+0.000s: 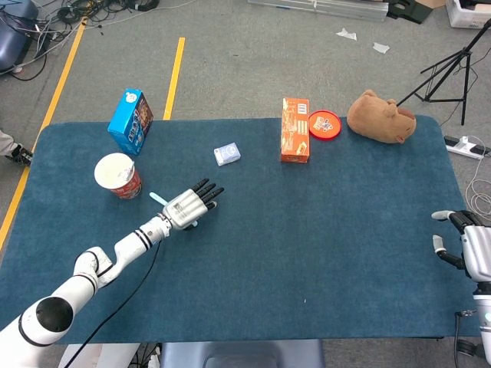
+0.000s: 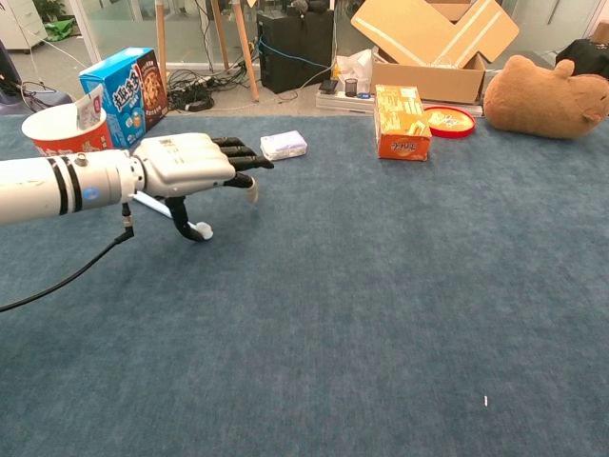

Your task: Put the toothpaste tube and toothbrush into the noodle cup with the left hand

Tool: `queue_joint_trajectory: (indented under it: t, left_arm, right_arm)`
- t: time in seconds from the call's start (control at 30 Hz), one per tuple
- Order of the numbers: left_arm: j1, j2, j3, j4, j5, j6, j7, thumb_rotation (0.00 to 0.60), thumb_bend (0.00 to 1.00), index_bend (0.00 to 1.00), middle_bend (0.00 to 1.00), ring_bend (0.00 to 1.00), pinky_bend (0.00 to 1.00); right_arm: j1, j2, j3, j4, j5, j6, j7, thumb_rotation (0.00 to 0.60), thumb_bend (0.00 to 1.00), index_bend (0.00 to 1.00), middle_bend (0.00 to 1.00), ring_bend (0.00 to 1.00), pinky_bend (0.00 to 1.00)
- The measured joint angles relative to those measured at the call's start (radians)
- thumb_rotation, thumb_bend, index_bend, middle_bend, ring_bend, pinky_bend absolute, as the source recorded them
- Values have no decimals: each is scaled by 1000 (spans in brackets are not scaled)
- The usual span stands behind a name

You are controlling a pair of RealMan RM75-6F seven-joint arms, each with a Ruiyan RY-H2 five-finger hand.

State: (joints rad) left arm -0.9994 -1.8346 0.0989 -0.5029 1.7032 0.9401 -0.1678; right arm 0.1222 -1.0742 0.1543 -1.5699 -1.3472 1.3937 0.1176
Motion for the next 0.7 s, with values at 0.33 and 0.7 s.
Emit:
queue_joint_trajectory:
  t: [0.33, 0.7]
  left_arm:
    - [-5, -55, -35, 65, -34, 3, 6, 600, 21, 254, 0, 0, 0]
    - [-14, -95, -64, 107, -66, -4, 45, 600, 21, 254, 0, 0, 0]
  right_arm:
    - [-3, 3, -2, -4, -9, 8, 7, 600, 350, 388, 420, 290, 560]
    - [-4, 7, -3, -5, -11, 8, 13, 600, 351, 389, 420, 290, 560]
